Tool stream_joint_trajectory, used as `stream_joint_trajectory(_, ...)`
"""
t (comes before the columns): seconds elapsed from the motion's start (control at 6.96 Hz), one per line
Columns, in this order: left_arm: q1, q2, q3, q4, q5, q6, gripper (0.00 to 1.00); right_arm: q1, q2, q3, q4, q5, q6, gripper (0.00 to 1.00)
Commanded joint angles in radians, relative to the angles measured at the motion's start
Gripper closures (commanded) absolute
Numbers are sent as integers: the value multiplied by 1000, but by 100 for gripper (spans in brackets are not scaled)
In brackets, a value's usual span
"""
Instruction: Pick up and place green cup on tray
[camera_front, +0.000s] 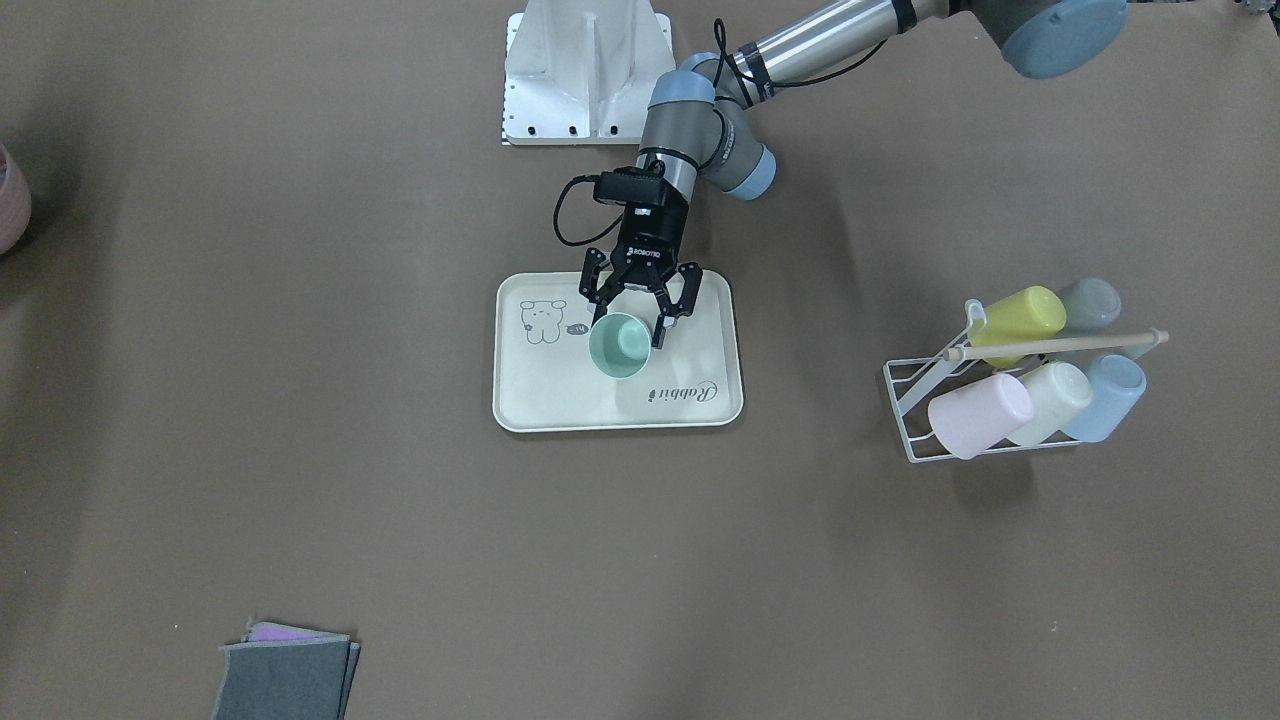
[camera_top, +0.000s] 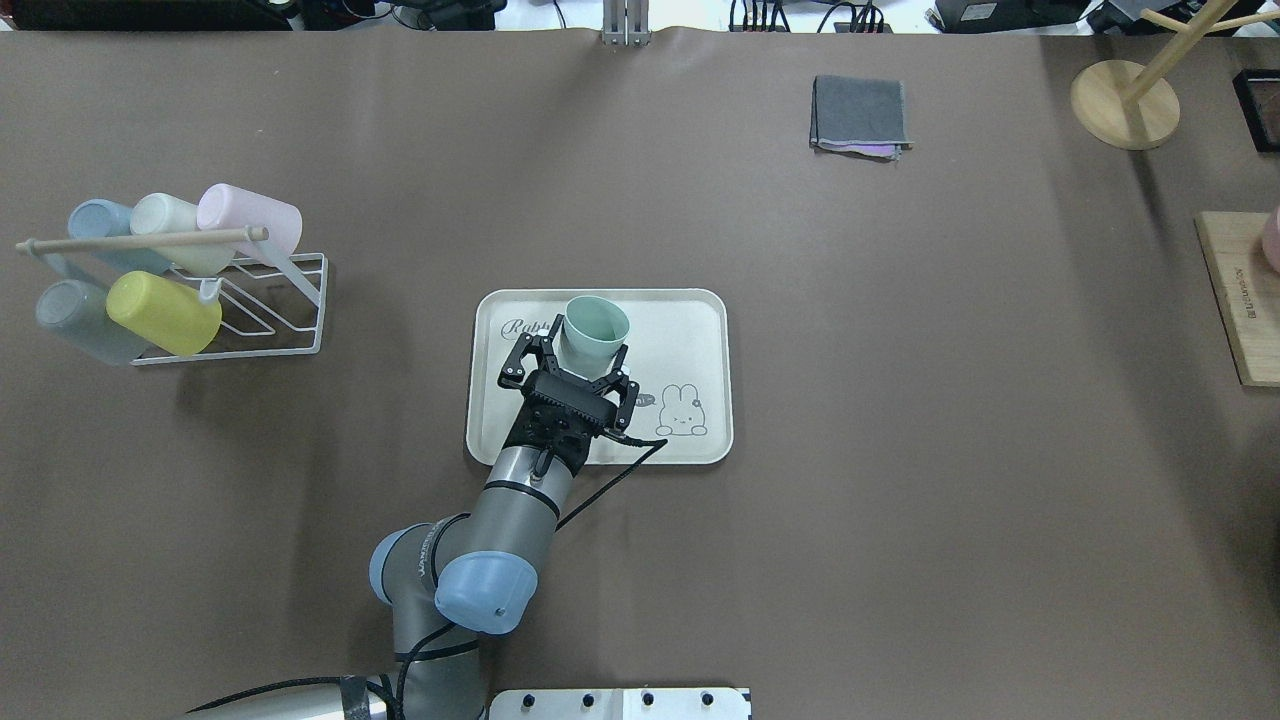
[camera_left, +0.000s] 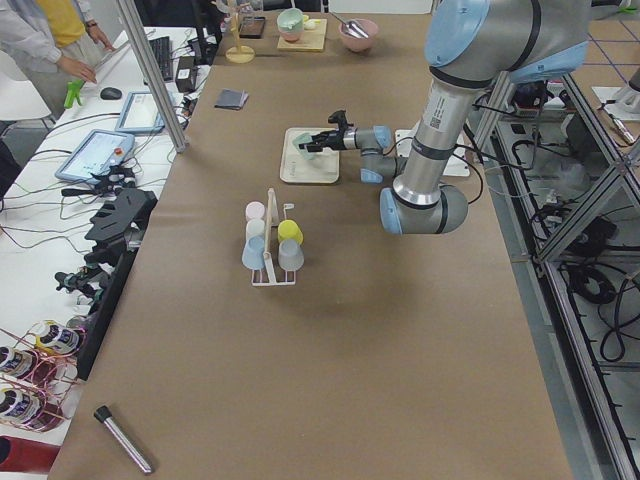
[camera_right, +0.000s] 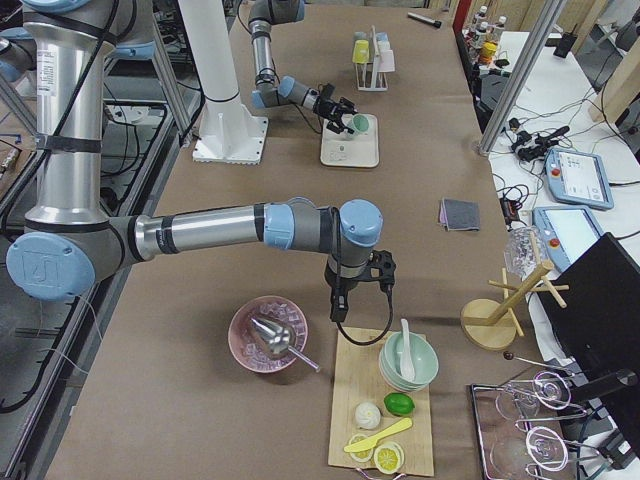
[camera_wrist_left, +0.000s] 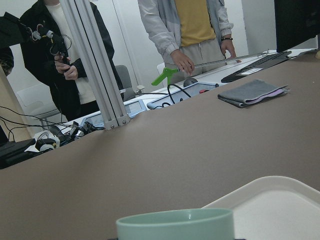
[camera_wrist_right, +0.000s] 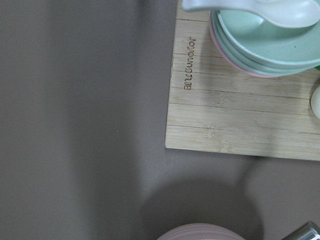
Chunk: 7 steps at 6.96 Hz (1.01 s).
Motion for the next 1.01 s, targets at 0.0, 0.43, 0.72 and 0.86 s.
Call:
stream_joint_trajectory(0.0,1,0,0,0,2,0,18,0,2,-1,0,5,5,0)
stream_joint_trajectory(0.43,4,0,1,-2,3,-2,18,0,0,-1,-2,7,4,0)
stream_joint_trajectory(0.72,5,2,1,-2,3,-2,17,0,-4,-1,-2,7,-1,0)
stream_joint_trajectory(0.86,5,2,1,-2,3,0,17,0,-9,-1,0,7,0,0)
